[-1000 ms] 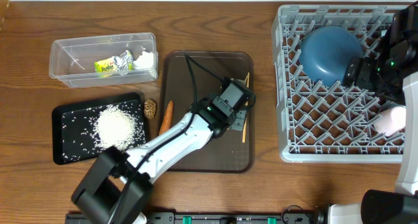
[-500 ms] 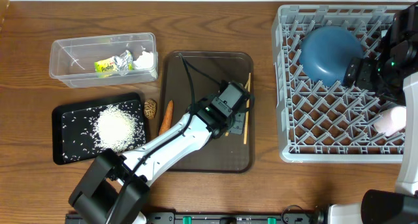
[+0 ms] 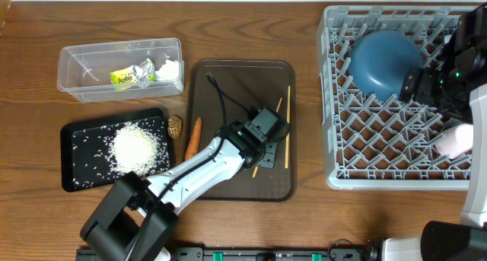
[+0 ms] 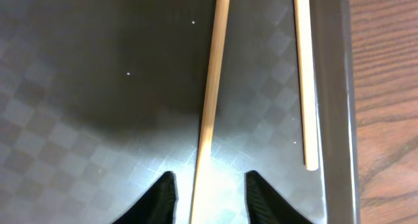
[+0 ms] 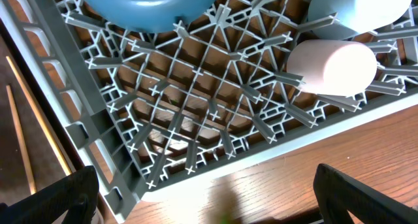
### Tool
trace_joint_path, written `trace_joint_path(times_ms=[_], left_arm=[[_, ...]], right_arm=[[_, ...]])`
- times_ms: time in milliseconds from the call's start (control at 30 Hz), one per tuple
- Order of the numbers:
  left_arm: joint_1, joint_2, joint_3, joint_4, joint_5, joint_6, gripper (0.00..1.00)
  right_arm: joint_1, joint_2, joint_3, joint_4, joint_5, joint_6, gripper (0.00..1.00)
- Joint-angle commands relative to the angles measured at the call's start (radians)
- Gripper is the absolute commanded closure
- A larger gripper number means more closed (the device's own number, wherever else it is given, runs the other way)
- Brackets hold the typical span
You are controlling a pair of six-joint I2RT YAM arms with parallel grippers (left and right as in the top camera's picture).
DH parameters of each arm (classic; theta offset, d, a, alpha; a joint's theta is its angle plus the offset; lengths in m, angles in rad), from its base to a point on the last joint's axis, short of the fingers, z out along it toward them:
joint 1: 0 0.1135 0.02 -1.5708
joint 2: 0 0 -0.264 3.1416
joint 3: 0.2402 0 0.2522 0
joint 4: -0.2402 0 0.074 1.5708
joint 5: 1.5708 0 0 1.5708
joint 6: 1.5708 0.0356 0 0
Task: Sort waste into correct bins and load items into the dishwasher rack
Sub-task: 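Lift the chopsticks with the left gripper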
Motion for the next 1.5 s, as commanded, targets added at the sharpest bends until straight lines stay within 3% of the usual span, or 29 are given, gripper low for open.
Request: trace_joint_path(times_ms=[0, 467, 600, 767, 933, 1200, 1467], left_arm=[[-0.001, 0.015, -0.006, 0.019, 0.001, -0.001, 0.61], [-0.001, 0.207, -0.006, 0.184, 0.001, 0.033, 0.6], [-0.001, 0.229, -0.006, 0.16, 0.001, 0.033, 0.73], [-0.001, 0.232, -0.006, 0.112, 0.0, 0.033, 0.8], [-0.001, 0.232, -0.006, 0.09, -0.005, 0.034, 0.81], [-0.001, 0.232, -0.006, 0.091, -0.071, 0.034, 0.93], [0.002, 0.226, 0.003, 0.083, -0.071, 0.056, 0.94]], right_arm=[[-0.002, -0.005, -0.001, -0.001, -0.001, -0.011, 0.01], [0.0, -0.005, -0.001, -0.003, -0.001, -0.011, 0.01], [-0.004, -0.005, -0.001, -0.002, -0.001, -0.011, 0.01], [-0.002, -0.005, -0.001, -0.002, -0.001, -0.011, 0.01], [-0.002, -0.005, -0.001, -0.003, -0.001, -0.011, 0.01], [-0.002, -0.005, -0.001, -0.012, 0.0, -0.011, 0.01], [-0.007, -0.005, -0.001, -0.013, -0.001, -0.011, 0.01]])
